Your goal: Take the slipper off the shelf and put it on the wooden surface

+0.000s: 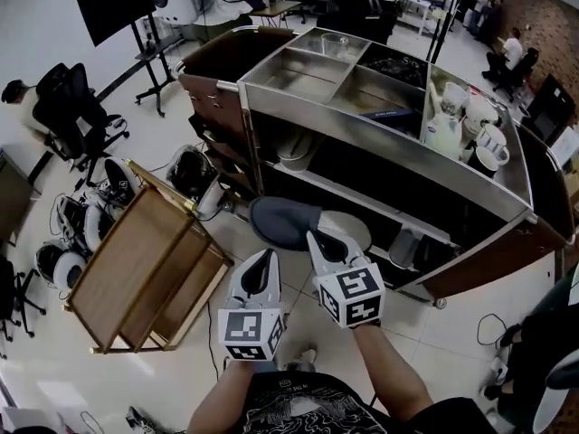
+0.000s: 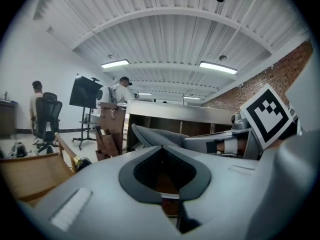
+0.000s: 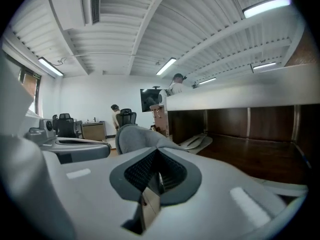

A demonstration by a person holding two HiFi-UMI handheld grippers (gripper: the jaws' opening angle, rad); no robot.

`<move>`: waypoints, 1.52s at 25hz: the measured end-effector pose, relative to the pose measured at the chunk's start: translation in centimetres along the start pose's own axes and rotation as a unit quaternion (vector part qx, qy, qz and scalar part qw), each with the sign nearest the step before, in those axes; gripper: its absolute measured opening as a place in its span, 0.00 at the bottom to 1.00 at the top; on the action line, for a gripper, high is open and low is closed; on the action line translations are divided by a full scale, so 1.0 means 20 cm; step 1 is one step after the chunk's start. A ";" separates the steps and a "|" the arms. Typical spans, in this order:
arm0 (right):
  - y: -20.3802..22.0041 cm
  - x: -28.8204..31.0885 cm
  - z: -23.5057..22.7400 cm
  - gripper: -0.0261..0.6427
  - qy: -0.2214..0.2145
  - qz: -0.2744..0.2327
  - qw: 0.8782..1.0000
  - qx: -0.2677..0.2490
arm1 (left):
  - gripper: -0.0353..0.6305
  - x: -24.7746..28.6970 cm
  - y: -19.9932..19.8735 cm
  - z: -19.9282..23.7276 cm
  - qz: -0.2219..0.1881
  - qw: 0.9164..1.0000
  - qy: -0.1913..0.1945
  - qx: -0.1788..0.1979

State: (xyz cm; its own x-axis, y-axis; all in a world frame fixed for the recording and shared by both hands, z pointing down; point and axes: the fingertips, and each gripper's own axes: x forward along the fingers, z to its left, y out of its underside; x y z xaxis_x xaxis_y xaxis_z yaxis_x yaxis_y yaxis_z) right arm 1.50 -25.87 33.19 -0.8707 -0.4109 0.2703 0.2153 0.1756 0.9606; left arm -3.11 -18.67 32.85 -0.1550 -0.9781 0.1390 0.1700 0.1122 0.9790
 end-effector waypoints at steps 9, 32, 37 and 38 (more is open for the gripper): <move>-0.04 0.16 0.54 0.04 -0.070 -0.001 0.997 -0.015 | 0.06 -0.37 -0.07 0.42 -0.019 0.997 -0.077 -0.006; 0.44 0.28 1.94 0.04 -0.193 0.047 0.979 -0.048 | 0.06 -1.58 0.27 1.29 -0.036 0.973 -0.221 -0.056; 0.61 0.34 2.20 0.04 -0.237 0.069 0.967 -0.057 | 0.06 -1.80 0.40 1.46 -0.028 0.959 -0.273 -0.073; 0.65 0.35 2.24 0.04 -0.243 0.073 0.966 -0.058 | 0.06 -1.83 0.43 1.50 -0.027 0.955 -0.284 -0.075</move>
State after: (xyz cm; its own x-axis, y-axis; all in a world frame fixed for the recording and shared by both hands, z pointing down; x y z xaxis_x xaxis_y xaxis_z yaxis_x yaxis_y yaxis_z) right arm -21.63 13.53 44.61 -0.9258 0.0836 0.3687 0.3754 0.0866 0.9228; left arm -25.14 23.40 40.56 -0.6638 -0.7234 0.1899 0.2787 -0.0037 0.9604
